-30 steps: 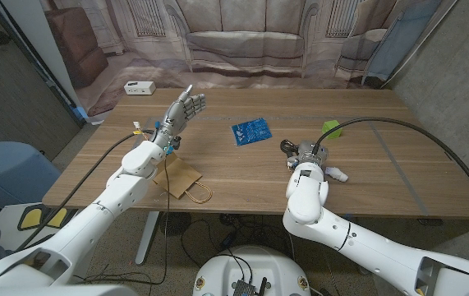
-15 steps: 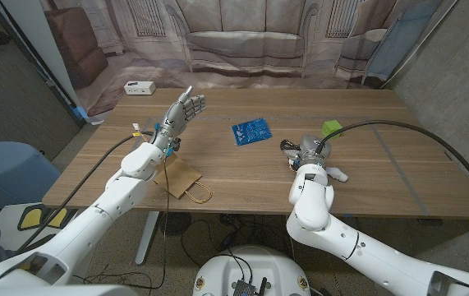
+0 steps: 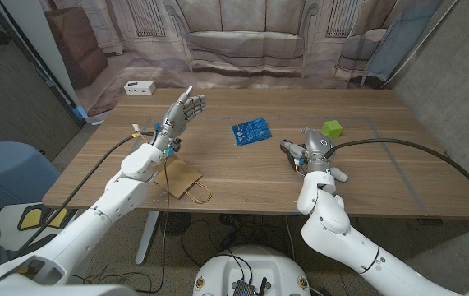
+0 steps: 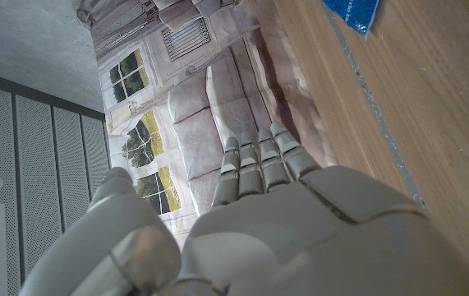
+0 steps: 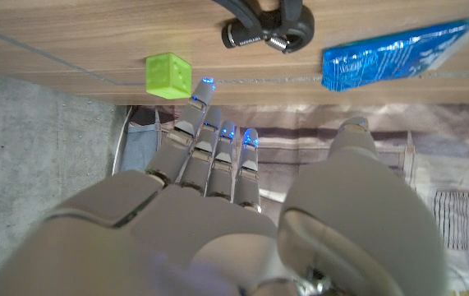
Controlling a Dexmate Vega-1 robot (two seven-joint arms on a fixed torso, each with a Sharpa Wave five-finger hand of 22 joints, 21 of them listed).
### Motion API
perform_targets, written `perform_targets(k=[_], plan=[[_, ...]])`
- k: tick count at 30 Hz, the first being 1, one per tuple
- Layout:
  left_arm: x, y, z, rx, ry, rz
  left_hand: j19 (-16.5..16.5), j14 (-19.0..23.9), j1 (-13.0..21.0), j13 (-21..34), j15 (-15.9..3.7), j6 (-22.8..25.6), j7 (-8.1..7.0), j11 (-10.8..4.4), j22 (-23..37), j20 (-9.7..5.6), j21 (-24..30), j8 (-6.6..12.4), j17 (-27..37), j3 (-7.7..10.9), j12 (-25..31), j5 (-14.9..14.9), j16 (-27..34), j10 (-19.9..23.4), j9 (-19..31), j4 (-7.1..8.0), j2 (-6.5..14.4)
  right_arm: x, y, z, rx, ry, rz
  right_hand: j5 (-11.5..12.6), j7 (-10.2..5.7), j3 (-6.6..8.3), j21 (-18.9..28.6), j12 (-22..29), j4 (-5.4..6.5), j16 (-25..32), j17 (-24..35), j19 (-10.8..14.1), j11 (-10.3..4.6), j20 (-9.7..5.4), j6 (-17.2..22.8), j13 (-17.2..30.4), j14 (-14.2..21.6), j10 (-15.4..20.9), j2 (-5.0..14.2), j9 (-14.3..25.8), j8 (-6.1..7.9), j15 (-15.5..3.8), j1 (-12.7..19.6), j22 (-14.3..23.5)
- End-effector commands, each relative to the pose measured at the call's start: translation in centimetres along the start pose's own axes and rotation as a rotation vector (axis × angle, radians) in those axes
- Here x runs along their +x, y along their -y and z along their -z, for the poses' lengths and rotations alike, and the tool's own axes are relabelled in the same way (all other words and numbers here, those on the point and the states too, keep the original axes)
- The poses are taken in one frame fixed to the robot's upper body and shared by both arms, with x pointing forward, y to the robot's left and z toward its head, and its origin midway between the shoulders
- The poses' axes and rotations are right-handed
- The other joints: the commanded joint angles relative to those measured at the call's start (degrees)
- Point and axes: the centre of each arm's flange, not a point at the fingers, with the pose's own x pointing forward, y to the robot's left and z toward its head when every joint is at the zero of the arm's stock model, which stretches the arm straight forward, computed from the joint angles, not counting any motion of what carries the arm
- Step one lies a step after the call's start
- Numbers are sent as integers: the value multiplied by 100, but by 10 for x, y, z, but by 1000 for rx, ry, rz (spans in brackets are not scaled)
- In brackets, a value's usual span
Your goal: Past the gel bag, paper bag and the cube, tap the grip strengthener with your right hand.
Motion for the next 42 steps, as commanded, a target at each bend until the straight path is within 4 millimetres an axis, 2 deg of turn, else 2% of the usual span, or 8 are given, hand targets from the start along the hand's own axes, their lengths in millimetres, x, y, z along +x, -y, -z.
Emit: perform_targets(k=[1,10,20,23,25,29,37,42], plan=[[2,16,-2,11,-1,-8,22,48,-7,18,21,36,5,-5,30,9,-12,-11,15,-5,-12,-13,-15,30,20,-26,36,-1,21,19,262,127,102,6,16,-48,14,44,19,19,-13,95,1,20,144,0,74,89,7,13,54,-2,-90,6],[9,33,-4,17,5,-5,23,46,-8,18,27,27,15,-5,30,3,-12,-15,15,-6,-12,-14,-15,31,20,-31,35,2,31,38,465,228,90,0,60,-64,-6,56,63,33,-48,151,14,24,325,-30,171,205,38,6,105,34,-202,-5],[15,38,-8,40,-13,-1,27,50,-11,17,19,-7,35,-8,30,-23,-11,-27,15,-10,-20,-15,-14,14,19,-38,32,12,32,50,630,329,42,1,175,-69,-73,43,110,11,-76,89,75,38,362,-62,160,270,95,-1,95,80,-310,-12],[16,39,-12,62,-13,0,28,50,-11,17,16,-18,40,-12,29,-28,-11,-31,15,-11,-19,-15,-14,16,19,-39,30,16,31,52,698,353,-2,1,144,-73,-138,25,127,-7,-86,-25,65,29,360,-78,129,273,115,-5,84,80,-356,-14],[17,40,-15,69,-15,0,32,52,-12,17,10,-35,41,-18,29,-30,-9,-37,15,-12,-16,-15,-13,23,19,-41,29,19,30,53,754,367,-42,4,99,-78,-299,-37,123,-163,-140,-275,16,29,351,-122,-216,254,135,-14,49,58,-423,-15],[18,42,-17,78,-17,11,35,50,-14,16,9,-66,34,-43,29,-32,-8,-46,15,-14,-17,-15,-14,21,18,-44,27,25,30,54,876,380,-117,4,63,-84,-364,-100,135,-211,-158,-363,-6,18,284,-142,-350,152,157,-17,10,55,-482,-14],[17,29,-17,65,0,19,37,51,-17,15,-16,-117,29,-57,29,-42,-9,-59,15,-18,-23,-14,-14,9,18,-48,23,36,30,52,977,435,-169,7,174,-98,-526,-234,115,-306,-220,-616,60,39,-17,-189,-681,-118,160,-27,-107,179,-567,-16],[15,17,-18,64,11,17,34,34,-19,14,-21,-142,33,-65,29,-46,-10,-62,15,-20,-30,-14,-21,-10,17,-51,21,40,30,50,1065,455,-211,12,235,-112,-637,-289,120,-353,-258,-886,111,99,-220,-220,-953,-297,171,-34,-147,279,-649,-17]])
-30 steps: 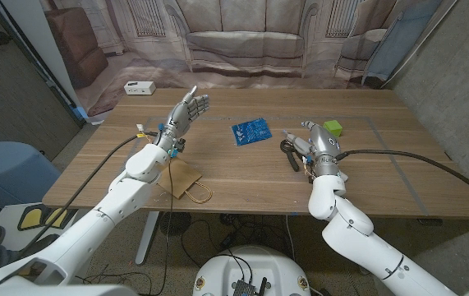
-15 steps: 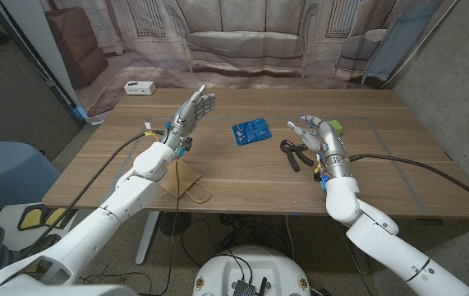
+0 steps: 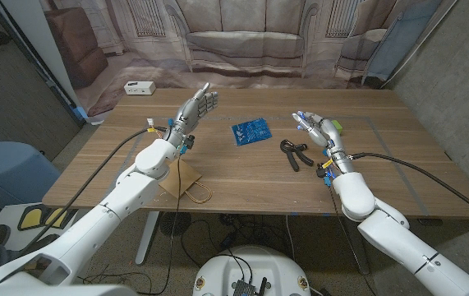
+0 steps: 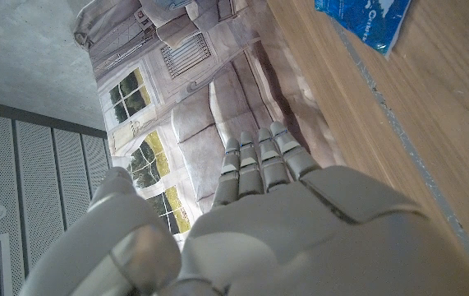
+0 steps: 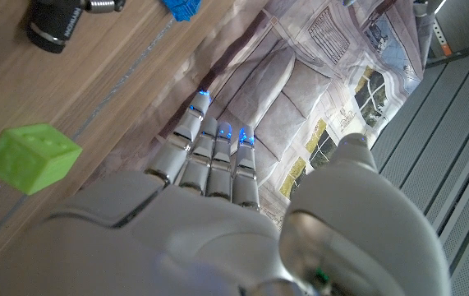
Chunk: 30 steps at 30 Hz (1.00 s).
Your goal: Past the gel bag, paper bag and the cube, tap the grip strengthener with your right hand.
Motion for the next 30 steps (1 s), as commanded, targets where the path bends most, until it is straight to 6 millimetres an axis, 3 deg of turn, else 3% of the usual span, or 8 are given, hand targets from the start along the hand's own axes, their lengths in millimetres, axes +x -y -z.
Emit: perform_targets(k=[1,10,14,17,18,23,30], plan=[[-2,-22,-2,-1,21,5,33,30,-19,14,-26,-31,20,-36,29,-46,-11,-17,15,-2,-8,-14,-22,17,17,-36,22,12,7,2,224,49,-69,13,56,-6,-74,-47,13,-34,-27,-220,56,94,-158,-14,-229,-173,13,-9,-39,57,-121,8],[-11,-41,4,6,-6,56,-72,-168,-52,11,9,-330,-4,12,29,-62,-44,-77,17,-36,-68,-11,-73,-166,14,-45,-16,19,5,12,375,31,-117,20,149,-45,-154,-88,31,-60,-87,-638,104,63,-373,-60,-642,-490,14,-24,-38,90,-279,6],[-13,-46,3,14,-13,68,-141,-262,-82,9,-12,-475,25,8,30,-77,-60,-78,20,-62,-101,-7,-81,-298,11,-43,-40,25,7,12,384,36,-132,34,128,-97,-165,-108,32,-70,-160,-1118,142,16,-463,-106,-1102,-864,-24,-37,-15,109,-425,2],[-12,-47,5,4,-15,75,-164,-293,-89,9,3,-509,23,7,30,-74,-65,-79,20,-68,-105,-7,-85,-324,11,-43,-45,30,9,10,380,32,-156,40,93,-132,-181,-122,46,-84,-195,-1410,59,-19,-528,-122,-1388,-1112,-46,-42,-20,77,-523,2],[-11,-47,5,4,-15,78,-171,-298,-91,8,9,-512,27,8,30,-69,-67,-76,20,-70,-107,-6,-85,-334,10,-43,-46,32,10,10,381,29,-158,50,17,-159,-177,-118,52,-84,-222,-1584,51,-56,-623,-130,-1568,-1261,-69,-44,-37,37,-590,2],[-10,-47,9,7,-21,84,-190,-315,-100,8,6,-526,27,11,30,-72,-69,-66,20,-77,-107,-5,-82,-353,10,-42,-51,40,16,13,355,18,-165,68,-113,-211,-129,-87,71,-42,-274,-1736,12,-101,-980,-143,-1741,-1409,-106,-50,-105,-30,-726,4],[-8,-51,9,19,-21,73,-258,-396,-115,6,2,-597,36,5,30,-69,-83,-65,21,-89,-123,-2,-91,-444,8,-42,-57,45,25,23,367,-8,-153,82,30,-242,-102,-89,75,-26,-316,-1781,-57,-137,-1283,-152,-1833,-1542,-129,-55,-116,-38,-807,3]])
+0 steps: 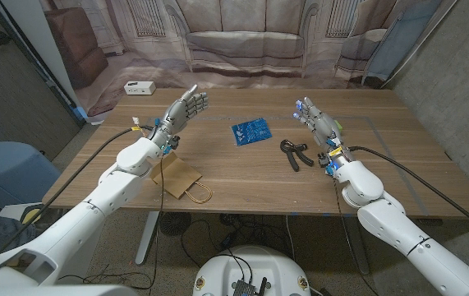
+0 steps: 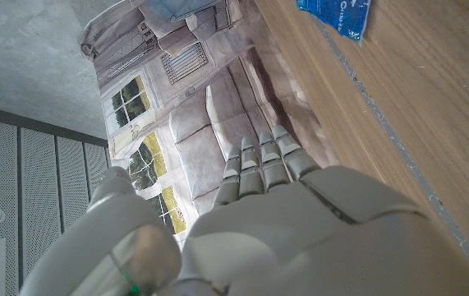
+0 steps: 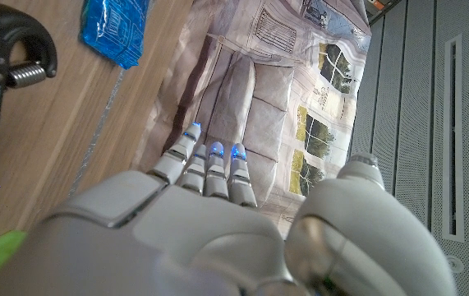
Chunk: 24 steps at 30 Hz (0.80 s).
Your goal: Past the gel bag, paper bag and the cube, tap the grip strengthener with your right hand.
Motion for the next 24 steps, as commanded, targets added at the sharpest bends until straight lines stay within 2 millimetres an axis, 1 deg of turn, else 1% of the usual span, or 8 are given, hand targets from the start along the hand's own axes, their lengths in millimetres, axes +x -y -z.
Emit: perform_targets(k=[1,5,11,22,24], plan=[[2,-7,4,7,-7,0,-49,-65,-70,12,-11,-68,53,-14,30,-11,-8,-25,21,-27,-36,-2,-4,-80,8,21,-11,9,19,7,19,-33,-1,58,56,-53,30,26,13,41,-5,-43,7,-8,-128,6,-90,-81,-4,-3,-32,30,-67,1],[5,-7,8,-3,-11,0,-63,-93,-76,11,-4,-95,56,-16,30,-15,-6,-21,20,-32,-36,0,-3,-107,7,20,-13,8,27,13,37,-43,21,61,65,-56,32,27,12,45,-13,-54,5,-11,-164,5,-99,-104,-6,-4,-27,44,-76,1],[12,-4,12,-13,-7,11,-86,-132,-81,10,11,-143,54,-16,30,-21,-6,-23,20,-36,-38,2,-4,-145,6,19,-14,4,40,15,31,-55,68,66,62,-63,47,39,10,64,-25,-35,-22,-8,-244,4,-81,-108,-12,-4,-28,48,-94,0],[23,0,19,-40,-2,14,-153,-218,-88,9,21,-220,59,-24,30,-13,-13,-19,20,-44,-38,6,-7,-216,4,15,-13,2,53,19,54,-50,93,72,39,-77,74,79,14,105,-45,13,5,15,-233,0,-18,-49,-16,-5,23,55,-136,-1],[24,1,19,-43,-3,9,-140,-222,-89,8,27,-246,71,-8,29,-64,-2,-19,19,-45,-32,7,0,-223,3,13,-12,2,54,20,60,-52,97,74,35,-78,86,96,14,118,-52,42,17,23,-215,-1,9,-13,-16,-5,38,61,-144,-1]])
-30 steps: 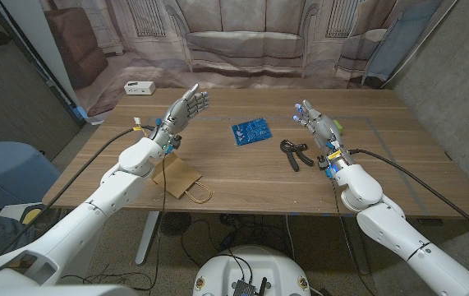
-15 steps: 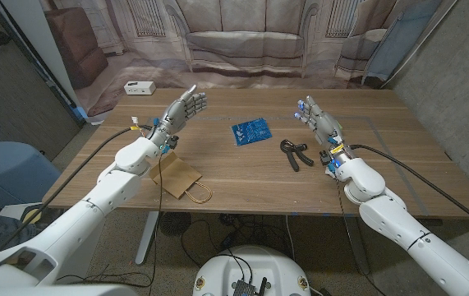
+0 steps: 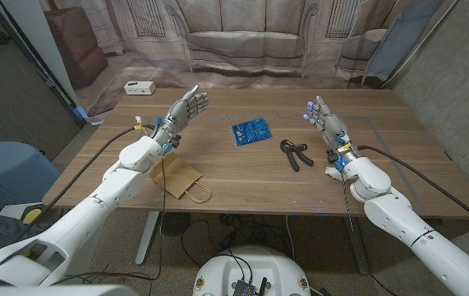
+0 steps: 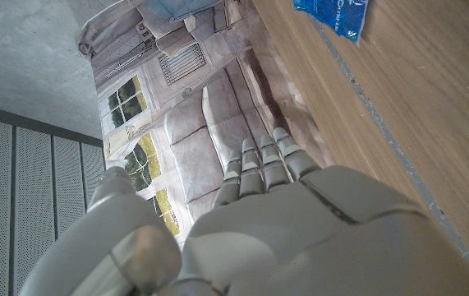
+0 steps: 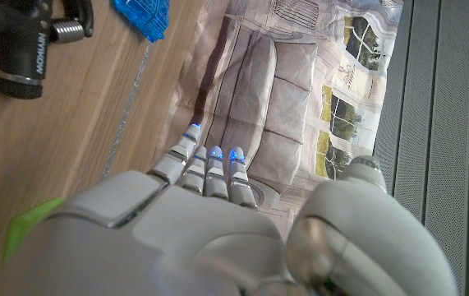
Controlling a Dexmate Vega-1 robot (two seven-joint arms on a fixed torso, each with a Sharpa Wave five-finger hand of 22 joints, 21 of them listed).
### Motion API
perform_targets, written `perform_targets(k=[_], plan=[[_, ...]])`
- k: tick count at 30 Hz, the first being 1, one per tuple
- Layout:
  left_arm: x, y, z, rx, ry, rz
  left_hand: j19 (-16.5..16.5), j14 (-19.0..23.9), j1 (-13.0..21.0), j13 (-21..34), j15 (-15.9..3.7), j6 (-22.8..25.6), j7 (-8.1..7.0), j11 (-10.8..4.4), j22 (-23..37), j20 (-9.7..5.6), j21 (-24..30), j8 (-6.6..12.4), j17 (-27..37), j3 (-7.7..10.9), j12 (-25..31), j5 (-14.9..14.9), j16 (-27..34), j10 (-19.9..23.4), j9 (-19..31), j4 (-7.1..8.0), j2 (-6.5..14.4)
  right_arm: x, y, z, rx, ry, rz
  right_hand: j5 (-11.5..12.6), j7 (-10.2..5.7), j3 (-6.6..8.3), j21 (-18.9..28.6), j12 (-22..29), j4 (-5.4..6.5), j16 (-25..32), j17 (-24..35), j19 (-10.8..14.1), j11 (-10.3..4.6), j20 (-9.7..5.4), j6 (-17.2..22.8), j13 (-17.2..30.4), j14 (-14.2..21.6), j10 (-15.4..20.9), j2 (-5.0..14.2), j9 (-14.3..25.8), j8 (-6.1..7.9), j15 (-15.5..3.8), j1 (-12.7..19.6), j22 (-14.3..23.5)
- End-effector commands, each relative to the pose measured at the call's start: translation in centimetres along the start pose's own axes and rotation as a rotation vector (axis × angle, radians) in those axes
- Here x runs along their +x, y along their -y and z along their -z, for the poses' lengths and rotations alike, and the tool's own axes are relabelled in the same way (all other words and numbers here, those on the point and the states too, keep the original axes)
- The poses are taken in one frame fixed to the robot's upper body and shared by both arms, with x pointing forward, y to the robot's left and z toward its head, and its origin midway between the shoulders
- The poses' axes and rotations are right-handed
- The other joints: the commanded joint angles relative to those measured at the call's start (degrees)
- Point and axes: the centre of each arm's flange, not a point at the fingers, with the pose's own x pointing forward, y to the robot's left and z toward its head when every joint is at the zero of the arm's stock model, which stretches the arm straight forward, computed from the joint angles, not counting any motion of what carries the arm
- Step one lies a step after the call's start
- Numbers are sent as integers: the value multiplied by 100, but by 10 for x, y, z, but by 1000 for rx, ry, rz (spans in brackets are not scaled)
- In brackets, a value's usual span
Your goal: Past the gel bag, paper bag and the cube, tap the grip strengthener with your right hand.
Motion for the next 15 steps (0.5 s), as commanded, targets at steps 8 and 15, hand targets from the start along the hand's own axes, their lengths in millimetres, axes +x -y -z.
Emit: perform_targets(k=[8,15], plan=[[4,4,4,-18,6,-18,6,-46,-58,14,7,-68,148,26,28,-78,7,17,18,-23,-25,9,7,-52,16,-17,21,3,13,10,45,-11,22,40,-27,-39,79,65,-20,66,-15,112,36,15,89,-3,90,139,1,-6,76,32,-73,-1],[-4,1,13,-43,9,-35,-8,-55,-58,13,6,-59,152,12,27,-74,7,31,18,-24,-15,10,14,-53,15,-20,23,6,7,12,46,-35,11,46,-21,-27,86,77,-28,83,-27,136,44,26,125,-4,132,174,23,-6,95,29,-65,-1]])
